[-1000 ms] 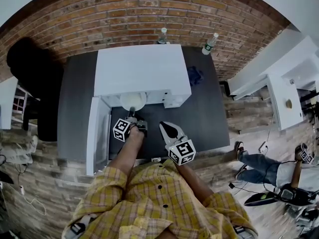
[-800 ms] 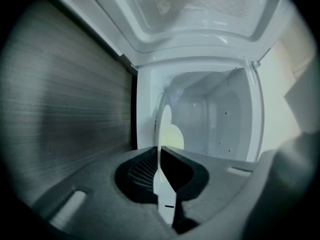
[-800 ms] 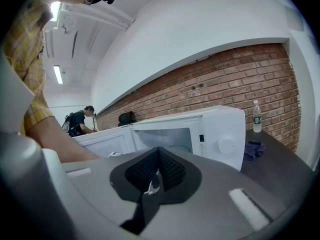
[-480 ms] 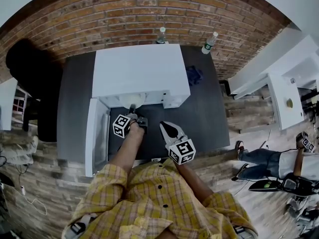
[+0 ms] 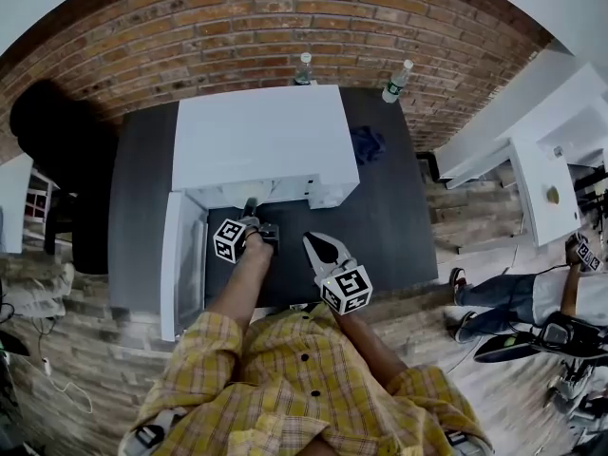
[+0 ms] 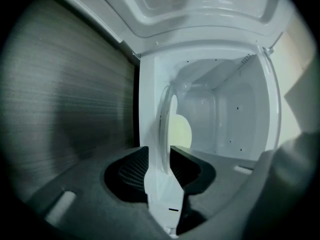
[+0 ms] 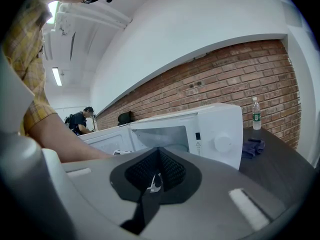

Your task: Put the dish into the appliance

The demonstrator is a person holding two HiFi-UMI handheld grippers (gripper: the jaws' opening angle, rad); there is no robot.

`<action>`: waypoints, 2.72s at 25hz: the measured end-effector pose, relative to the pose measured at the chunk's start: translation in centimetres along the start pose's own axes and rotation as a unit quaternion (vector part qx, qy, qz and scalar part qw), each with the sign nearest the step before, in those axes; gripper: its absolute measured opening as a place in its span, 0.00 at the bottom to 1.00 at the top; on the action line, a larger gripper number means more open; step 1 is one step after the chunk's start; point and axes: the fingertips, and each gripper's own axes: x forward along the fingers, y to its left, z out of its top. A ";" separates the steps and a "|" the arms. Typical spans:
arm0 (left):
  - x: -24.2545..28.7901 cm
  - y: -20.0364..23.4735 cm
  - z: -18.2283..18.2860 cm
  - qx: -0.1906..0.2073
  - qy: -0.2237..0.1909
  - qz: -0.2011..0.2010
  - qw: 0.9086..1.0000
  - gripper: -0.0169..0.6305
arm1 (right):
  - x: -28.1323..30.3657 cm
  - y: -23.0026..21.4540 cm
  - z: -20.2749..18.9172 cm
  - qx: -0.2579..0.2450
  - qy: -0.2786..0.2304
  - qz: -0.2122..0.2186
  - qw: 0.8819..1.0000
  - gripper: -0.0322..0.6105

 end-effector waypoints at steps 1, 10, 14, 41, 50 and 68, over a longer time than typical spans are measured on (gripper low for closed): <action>0.1 0.0 0.0 0.000 0.000 0.001 1.000 0.23 | 0.0 -0.1 0.0 0.001 0.000 0.000 1.000 0.06; 0.6 0.4 0.2 -0.004 0.005 0.011 1.000 0.27 | -0.3 -0.4 0.0 0.002 0.001 -0.002 1.000 0.06; 0.5 0.2 -0.3 0.005 0.016 0.006 1.000 0.27 | -0.4 -0.5 0.1 0.004 -0.001 -0.003 1.000 0.06; -8.9 -5.4 -2.7 0.061 0.072 -0.080 0.992 0.10 | -2.3 2.8 1.2 -0.001 -0.024 -0.018 1.000 0.06; -13.3 -6.9 -4.0 0.102 0.090 -0.107 0.985 0.03 | -3.7 4.6 1.0 0.004 -0.027 -0.022 0.999 0.06; -22.2 -11.6 -5.6 0.438 0.105 -0.183 0.874 0.03 | -5.0 8.2 1.1 -0.003 -0.039 -0.001 0.999 0.06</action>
